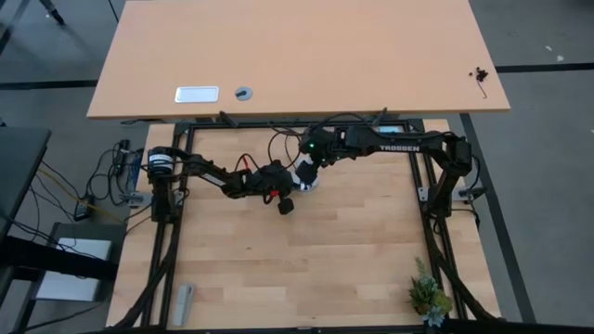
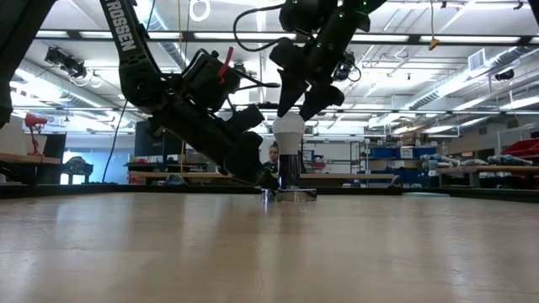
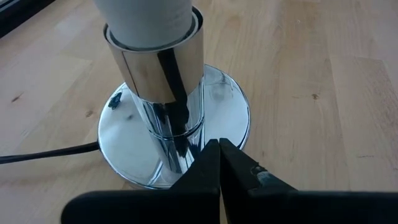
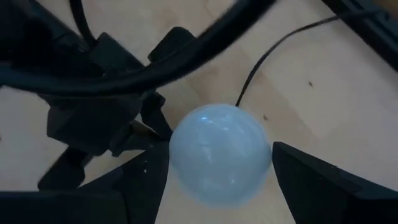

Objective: Screw lightbulb
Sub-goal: Remove the lightbulb from the lamp

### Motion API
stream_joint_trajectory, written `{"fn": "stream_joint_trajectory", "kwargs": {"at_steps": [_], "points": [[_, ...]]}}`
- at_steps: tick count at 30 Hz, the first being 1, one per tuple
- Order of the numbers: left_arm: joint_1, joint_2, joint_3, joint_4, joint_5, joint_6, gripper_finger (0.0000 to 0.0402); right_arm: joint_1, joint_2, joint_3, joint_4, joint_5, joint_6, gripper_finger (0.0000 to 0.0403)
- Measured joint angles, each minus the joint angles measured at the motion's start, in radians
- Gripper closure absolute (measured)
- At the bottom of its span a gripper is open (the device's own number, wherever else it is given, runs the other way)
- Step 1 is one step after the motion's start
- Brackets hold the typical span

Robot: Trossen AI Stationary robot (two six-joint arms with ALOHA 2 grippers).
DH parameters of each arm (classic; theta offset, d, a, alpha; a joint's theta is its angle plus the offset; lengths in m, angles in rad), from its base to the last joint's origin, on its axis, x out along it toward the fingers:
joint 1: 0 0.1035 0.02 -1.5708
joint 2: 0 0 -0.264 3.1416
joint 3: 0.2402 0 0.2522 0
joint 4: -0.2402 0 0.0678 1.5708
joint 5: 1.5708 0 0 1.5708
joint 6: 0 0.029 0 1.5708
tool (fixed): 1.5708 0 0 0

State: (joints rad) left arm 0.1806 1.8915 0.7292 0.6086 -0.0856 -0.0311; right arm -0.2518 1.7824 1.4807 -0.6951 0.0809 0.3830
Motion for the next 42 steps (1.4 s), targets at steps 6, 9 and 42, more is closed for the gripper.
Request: {"fn": "stream_joint_trajectory", "kwargs": {"at_steps": [6,9,42], "points": [[0.0,0.0,0.0,0.0,0.0,0.0,0.0401,-0.023,0.0,0.0,0.002,-0.078,-0.281,0.0136],[0.0,0.0,0.0,0.0,0.0,0.0,0.0401,-0.039,-0.003,0.002,-0.009,-0.126,-0.49,0.0149],[0.0,0.0,0.0,0.001,0.0,0.0,0.0401,0.027,0.0,-0.001,0.014,0.138,-0.011,0.0107]]}}
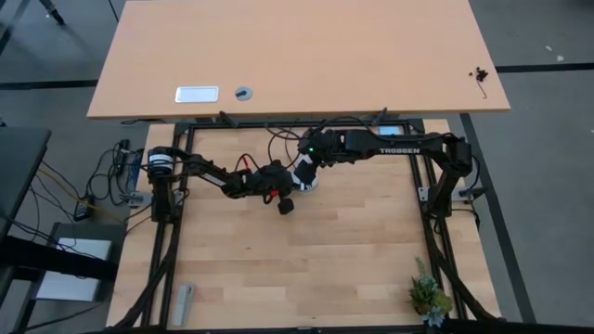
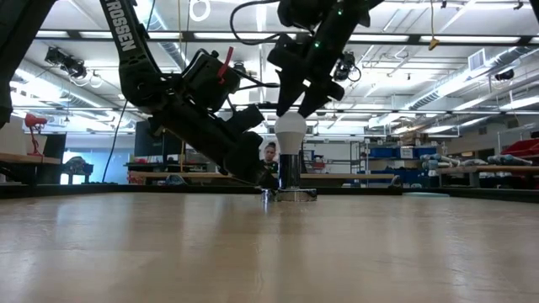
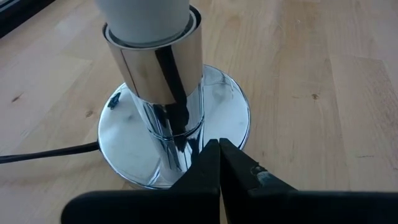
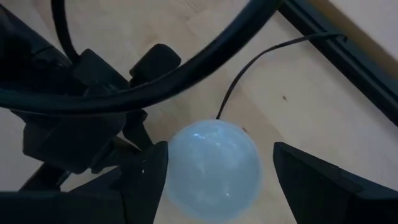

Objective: Screw lightbulb
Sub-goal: Remove the lightbulb from the lamp

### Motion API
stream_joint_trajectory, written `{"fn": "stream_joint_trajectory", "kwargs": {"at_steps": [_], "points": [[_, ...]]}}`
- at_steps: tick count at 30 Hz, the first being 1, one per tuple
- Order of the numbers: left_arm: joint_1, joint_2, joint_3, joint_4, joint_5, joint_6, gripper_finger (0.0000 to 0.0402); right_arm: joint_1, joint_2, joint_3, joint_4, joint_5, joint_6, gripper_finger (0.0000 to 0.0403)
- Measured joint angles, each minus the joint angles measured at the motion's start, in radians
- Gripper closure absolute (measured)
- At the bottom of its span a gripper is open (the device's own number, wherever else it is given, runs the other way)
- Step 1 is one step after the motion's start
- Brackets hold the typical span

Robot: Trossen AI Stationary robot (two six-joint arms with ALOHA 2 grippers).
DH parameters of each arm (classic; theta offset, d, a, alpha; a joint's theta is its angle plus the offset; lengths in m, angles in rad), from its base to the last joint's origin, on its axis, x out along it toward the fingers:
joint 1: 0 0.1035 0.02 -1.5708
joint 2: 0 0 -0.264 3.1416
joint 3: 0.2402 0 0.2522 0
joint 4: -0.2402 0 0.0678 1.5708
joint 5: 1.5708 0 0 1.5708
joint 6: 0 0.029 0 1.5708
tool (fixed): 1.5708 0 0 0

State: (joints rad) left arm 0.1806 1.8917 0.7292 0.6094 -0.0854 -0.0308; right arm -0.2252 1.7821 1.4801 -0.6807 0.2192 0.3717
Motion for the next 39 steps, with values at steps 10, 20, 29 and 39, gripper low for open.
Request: {"fn": "stream_joint_trajectory", "kwargs": {"at_steps": [10,20,29,39], "points": [[0.0,0.0,0.0,0.0,0.0,0.0,0.0401,-0.029,0.0,-0.008,0.011,-0.121,-0.177,0.0133],[0.0,0.001,0.0,0.003,0.0,0.0,0.0401,-0.099,-0.005,-0.007,0.007,-0.313,-0.898,0.016],[0.0,0.001,0.0,0.001,0.0,0.004,0.0401,-0.063,-0.002,0.079,-0.013,-0.214,-0.471,0.0153],[0.0,0.001,0.0,0.0,0.0,0.001,0.0401,0.009,0.0,0.075,-0.072,-0.011,-0.125,0.0122]]}}
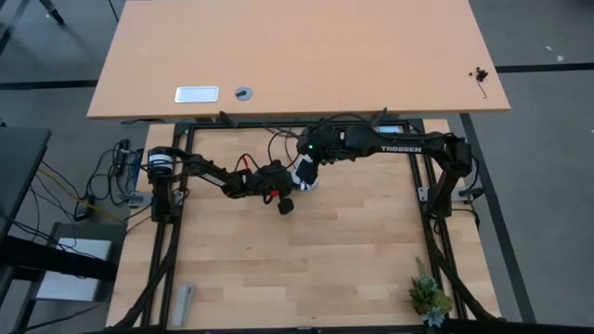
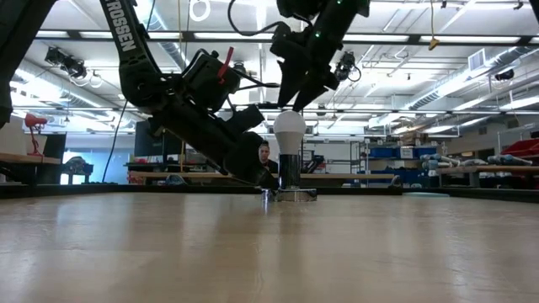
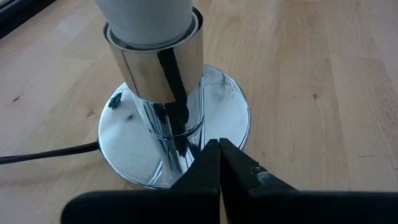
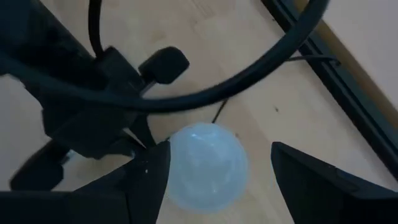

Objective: Screw lightbulb
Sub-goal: Remove the lightbulb from the lamp

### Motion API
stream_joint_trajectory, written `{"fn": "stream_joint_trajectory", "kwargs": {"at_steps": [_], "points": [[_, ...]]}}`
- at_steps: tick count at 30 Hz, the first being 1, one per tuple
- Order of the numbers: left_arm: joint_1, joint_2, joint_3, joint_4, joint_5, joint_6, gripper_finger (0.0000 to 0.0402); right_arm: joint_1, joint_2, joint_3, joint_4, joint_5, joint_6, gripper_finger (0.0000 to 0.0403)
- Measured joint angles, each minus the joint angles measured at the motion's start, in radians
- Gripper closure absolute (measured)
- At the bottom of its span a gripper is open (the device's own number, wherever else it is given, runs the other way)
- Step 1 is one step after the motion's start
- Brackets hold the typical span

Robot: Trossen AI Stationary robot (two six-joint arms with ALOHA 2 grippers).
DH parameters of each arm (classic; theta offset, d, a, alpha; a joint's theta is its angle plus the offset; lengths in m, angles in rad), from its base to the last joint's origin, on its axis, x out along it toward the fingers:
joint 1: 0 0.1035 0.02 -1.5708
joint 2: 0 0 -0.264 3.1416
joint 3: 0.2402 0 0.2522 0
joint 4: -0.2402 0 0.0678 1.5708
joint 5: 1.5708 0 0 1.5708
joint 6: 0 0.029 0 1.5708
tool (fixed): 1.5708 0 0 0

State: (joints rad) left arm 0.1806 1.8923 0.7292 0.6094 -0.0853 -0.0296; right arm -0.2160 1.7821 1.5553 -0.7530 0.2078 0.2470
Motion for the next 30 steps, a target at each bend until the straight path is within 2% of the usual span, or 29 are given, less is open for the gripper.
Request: {"fn": "stream_joint_trajectory", "kwargs": {"at_steps": [3,6,14,17,24,27,30], "points": [[0.0,0.0,0.0,0.0,0.0,0.0,0.0401,0.007,0.0,-0.009,0.007,0.021,0.003,0.011],[0.0,0.0,0.0,0.0,0.0,0.0,0.0401,0.003,0.0,-0.03,0.026,-0.03,0.044,0.0106],[0.0,0.0,0.0,0.0,0.0,-0.001,0.0401,-0.028,0.0,-0.073,0.051,-0.034,0.059,0.0109],[0.0,0.0,0.0,-0.001,0.0,-0.001,0.0401,-0.037,0.0,-0.073,0.07,-0.059,-0.077,0.0111],[0.0,0.0,0.0,-0.001,0.0,-0.001,0.0401,-0.077,0.0,-0.075,0.106,-0.221,-0.679,0.0112],[0.0,0.0,0.0,-0.001,0.0,-0.001,0.0401,-0.098,0.0,-0.075,0.119,-0.246,-0.782,0.0112],[0.0,-0.001,0.0,-0.001,0.0,-0.001,0.0401,-0.1,0.0,-0.073,0.112,-0.248,-0.764,0.0112]]}}
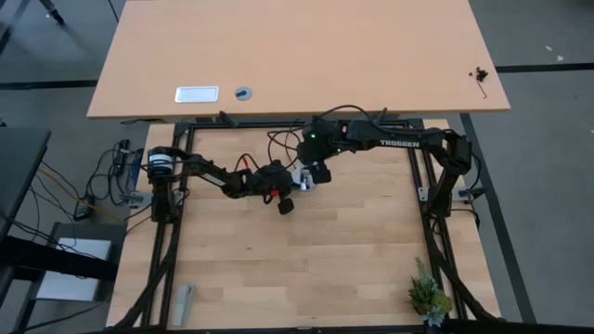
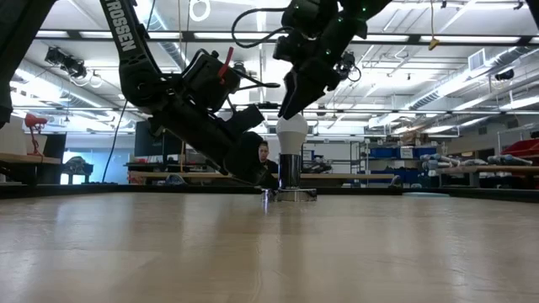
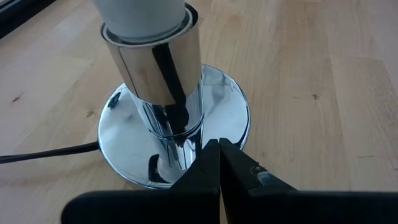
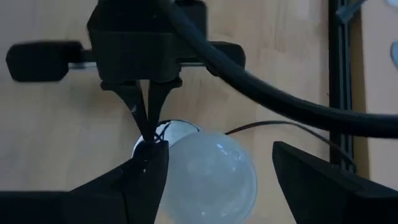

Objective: Screw lightbulb
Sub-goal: Remove the lightbulb from the lamp

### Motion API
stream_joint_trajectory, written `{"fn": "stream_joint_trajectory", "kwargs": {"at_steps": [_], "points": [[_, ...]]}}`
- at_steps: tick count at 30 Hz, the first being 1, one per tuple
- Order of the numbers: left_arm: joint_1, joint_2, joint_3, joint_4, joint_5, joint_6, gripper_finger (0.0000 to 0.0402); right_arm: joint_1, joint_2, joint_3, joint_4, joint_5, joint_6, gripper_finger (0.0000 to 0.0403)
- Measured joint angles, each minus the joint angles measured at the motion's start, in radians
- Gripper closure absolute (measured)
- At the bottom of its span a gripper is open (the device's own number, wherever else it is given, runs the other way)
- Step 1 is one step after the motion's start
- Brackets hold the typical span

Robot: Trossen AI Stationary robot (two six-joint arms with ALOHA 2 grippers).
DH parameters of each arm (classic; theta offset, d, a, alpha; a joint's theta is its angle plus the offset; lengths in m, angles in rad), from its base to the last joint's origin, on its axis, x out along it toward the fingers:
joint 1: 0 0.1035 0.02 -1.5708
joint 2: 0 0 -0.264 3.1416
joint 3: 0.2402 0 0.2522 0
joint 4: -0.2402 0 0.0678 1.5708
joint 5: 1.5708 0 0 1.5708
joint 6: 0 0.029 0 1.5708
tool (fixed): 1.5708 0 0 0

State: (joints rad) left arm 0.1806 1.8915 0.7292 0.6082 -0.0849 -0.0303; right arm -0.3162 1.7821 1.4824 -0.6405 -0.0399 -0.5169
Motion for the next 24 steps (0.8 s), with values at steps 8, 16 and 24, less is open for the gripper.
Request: {"fn": "stream_joint_trajectory", "kwargs": {"at_steps": [8,16,24], "points": [[0.0,0.0,0.0,-0.001,0.0,0.002,0.0401,0.065,-0.002,0.068,-0.004,0.086,0.332,0.0112],[0.0,0.0,0.0,-0.001,0.0,0.001,0.0401,0.086,0.004,0.075,-0.091,0.197,0.881,0.0112],[0.0,0.0,0.0,-0.001,0.006,0.0,0.04,0.086,0.057,0.053,-0.077,0.213,0.846,0.0112]]}}
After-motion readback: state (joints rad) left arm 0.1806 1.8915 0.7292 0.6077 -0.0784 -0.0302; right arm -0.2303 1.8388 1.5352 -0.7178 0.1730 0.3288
